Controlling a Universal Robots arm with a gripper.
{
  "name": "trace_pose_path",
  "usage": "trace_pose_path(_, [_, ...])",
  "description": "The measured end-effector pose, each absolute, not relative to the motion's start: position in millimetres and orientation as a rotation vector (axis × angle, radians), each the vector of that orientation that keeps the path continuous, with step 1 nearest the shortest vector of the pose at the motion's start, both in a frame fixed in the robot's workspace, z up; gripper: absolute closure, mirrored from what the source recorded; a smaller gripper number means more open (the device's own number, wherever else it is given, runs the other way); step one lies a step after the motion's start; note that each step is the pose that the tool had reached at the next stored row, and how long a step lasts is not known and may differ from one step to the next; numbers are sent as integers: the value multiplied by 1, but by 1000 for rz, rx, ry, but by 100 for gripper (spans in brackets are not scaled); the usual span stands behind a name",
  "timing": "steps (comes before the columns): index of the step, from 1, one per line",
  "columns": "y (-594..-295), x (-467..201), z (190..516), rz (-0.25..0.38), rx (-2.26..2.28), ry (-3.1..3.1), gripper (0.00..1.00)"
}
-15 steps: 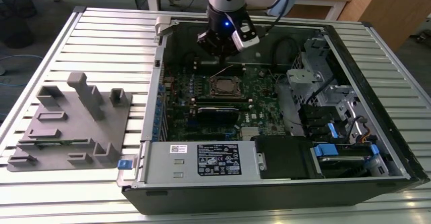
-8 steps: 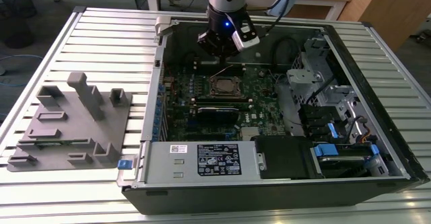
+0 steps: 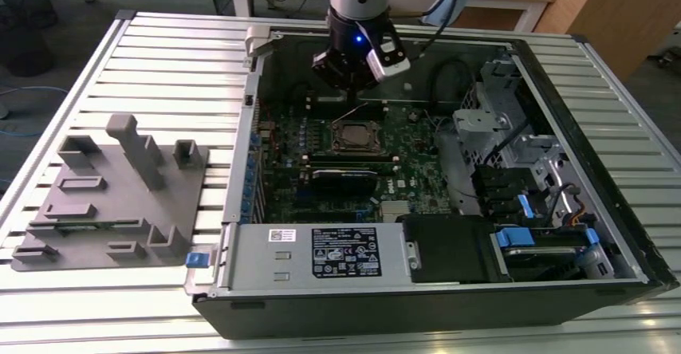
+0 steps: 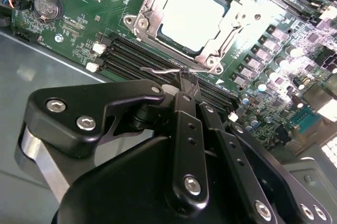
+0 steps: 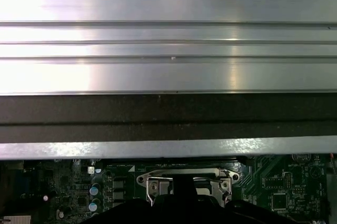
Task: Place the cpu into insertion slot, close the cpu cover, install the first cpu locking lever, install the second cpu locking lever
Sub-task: 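Install the first cpu locking lever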
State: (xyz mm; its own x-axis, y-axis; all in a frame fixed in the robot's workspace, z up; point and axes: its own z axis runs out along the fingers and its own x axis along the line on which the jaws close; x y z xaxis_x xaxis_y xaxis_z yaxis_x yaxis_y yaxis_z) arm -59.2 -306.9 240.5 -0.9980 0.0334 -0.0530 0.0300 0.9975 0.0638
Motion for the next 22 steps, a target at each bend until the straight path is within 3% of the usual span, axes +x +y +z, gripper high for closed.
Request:
trace_pose_path(10, [-307, -62, 237, 95, 46, 3038, 89])
trace_pose_path(14, [-307, -62, 236, 131, 47, 3030, 89])
trace_pose_path(22, [-307, -65, 231, 144, 47, 3018, 89])
